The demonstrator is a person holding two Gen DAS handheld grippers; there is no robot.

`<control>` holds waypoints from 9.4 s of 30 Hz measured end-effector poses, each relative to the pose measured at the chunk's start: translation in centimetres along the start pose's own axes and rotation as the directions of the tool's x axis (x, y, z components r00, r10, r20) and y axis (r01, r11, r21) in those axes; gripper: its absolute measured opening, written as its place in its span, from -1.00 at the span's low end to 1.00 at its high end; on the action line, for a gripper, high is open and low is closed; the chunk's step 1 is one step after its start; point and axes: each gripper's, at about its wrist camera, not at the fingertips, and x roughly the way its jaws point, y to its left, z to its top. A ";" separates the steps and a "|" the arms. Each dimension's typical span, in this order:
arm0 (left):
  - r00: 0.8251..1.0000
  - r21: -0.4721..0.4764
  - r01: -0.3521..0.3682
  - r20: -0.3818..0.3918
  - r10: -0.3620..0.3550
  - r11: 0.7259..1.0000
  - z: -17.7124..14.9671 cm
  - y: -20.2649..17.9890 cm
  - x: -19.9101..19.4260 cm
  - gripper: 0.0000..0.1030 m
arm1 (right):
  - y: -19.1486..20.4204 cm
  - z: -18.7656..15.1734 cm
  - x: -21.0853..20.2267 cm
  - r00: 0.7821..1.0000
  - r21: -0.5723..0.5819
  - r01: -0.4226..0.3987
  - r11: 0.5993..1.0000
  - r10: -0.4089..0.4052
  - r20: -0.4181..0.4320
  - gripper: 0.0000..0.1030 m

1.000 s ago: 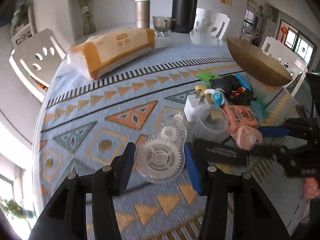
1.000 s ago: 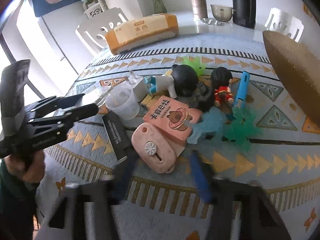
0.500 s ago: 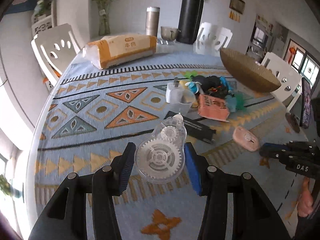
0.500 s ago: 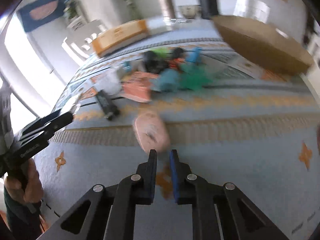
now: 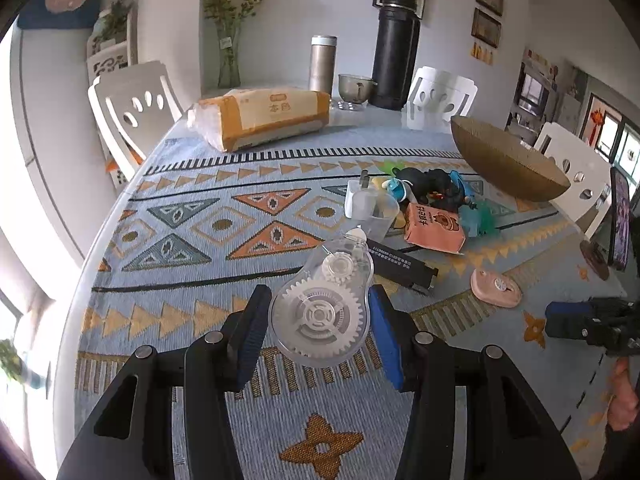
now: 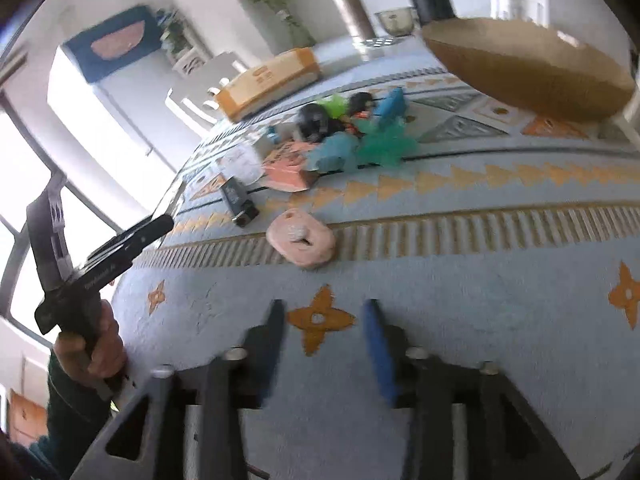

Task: Organize rigid objects
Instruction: 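Grasp the white gear tape dispenser with left tool while right tool grasps pink eraser, then carry both held items over the woven bowl and open both tools, then withdraw both tools from the bowl back over the table items, then grasp the black battery pack with left tool while right tool grasps green spiky toy, then carry both held items over the woven bowl and open both tools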

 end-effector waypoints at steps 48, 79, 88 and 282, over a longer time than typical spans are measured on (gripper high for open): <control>0.995 -0.037 0.062 0.081 -0.059 0.997 2.7 -1.8 -2.7 -0.10 | 5.8 3.4 -0.3 0.895 -0.175 0.373 0.911 -0.304 0.326 -0.34; 0.965 0.202 0.255 0.002 -0.261 0.946 16.8 -25.9 13.5 -0.09 | -12.8 14.0 -7.7 0.681 0.386 0.597 0.703 -0.699 0.220 -0.34; 0.968 0.157 0.243 0.024 -0.249 0.957 17.0 -24.5 11.9 0.37 | -13.6 13.2 -8.3 0.694 0.438 0.565 0.700 -0.690 0.206 0.18; 0.959 0.147 0.259 0.073 -0.272 0.955 17.4 -23.7 9.3 -0.59 | -12.4 15.8 -9.1 0.816 0.386 0.449 0.806 -0.546 0.191 -0.08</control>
